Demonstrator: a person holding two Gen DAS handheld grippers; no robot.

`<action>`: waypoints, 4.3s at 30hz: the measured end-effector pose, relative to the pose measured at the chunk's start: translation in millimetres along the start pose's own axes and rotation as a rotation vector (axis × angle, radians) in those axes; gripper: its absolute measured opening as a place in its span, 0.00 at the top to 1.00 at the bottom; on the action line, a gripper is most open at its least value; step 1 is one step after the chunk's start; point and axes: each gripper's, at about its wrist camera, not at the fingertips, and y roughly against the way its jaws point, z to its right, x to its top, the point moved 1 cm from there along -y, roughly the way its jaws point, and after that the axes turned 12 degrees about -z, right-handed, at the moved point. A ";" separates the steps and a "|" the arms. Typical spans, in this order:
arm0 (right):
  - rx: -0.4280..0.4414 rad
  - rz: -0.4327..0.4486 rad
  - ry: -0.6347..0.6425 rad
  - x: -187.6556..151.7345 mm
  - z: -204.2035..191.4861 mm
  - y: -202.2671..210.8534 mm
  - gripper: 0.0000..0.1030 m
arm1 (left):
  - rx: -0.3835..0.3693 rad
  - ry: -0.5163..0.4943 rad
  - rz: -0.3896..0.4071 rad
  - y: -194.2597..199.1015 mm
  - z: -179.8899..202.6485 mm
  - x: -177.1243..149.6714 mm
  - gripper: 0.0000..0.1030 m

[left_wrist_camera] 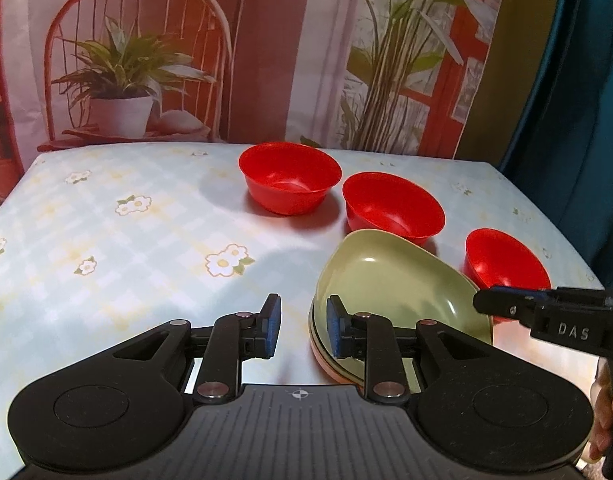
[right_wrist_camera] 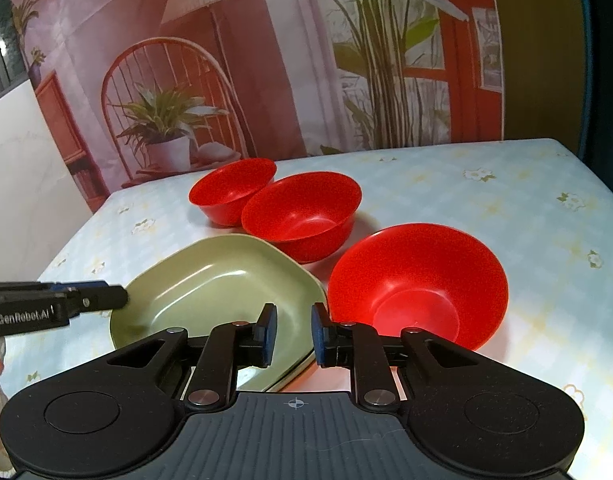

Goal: Organize plates and bowls
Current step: 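Open the left tool and pull it back from the plate stack, then move the right tool to the rim of the large red bowl, then close the right tool on the bowl rim and lift it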

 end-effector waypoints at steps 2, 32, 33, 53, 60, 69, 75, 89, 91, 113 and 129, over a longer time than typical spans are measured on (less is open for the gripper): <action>0.002 -0.005 0.002 -1.2 -1.2 -1.4 0.82 | 0.004 -0.001 0.002 -1.1 0.1 -1.3 0.72; -0.005 0.025 0.013 -1.1 -1.5 3.3 0.80 | 0.021 0.010 0.027 7.2 4.7 -9.5 0.70; -0.006 0.029 0.013 -0.7 -1.1 4.1 0.80 | 0.023 0.009 0.026 7.6 5.5 -9.9 0.70; -0.054 0.057 0.085 15.1 24.8 18.9 0.80 | 0.031 -0.012 0.023 20.7 22.8 18.0 0.70; -0.059 0.063 0.134 38.5 38.2 29.0 0.80 | 0.034 -0.025 0.038 26.8 42.5 50.2 0.70; -0.083 0.061 0.183 62.7 62.5 32.8 0.80 | 0.013 -0.035 0.043 23.8 72.2 80.0 0.68; -0.062 0.012 0.175 57.0 78.1 21.2 0.80 | -0.022 -0.065 -0.017 1.4 91.2 76.2 0.63; -0.029 -0.041 0.076 33.9 116.8 15.9 0.74 | -0.140 -0.189 -0.119 -57.8 140.7 68.5 0.63; -0.024 -0.044 0.057 30.6 120.5 16.0 0.74 | -0.137 -0.195 -0.131 -63.8 142.1 67.4 0.63; 0.040 -0.109 -0.009 9.6 117.3 14.8 0.76 | -0.171 -0.220 -0.189 -87.1 142.5 61.7 0.70; 0.025 -0.053 -0.010 30.8 96.3 39.9 0.77 | -0.204 -0.196 -0.044 -43.7 128.7 68.1 0.70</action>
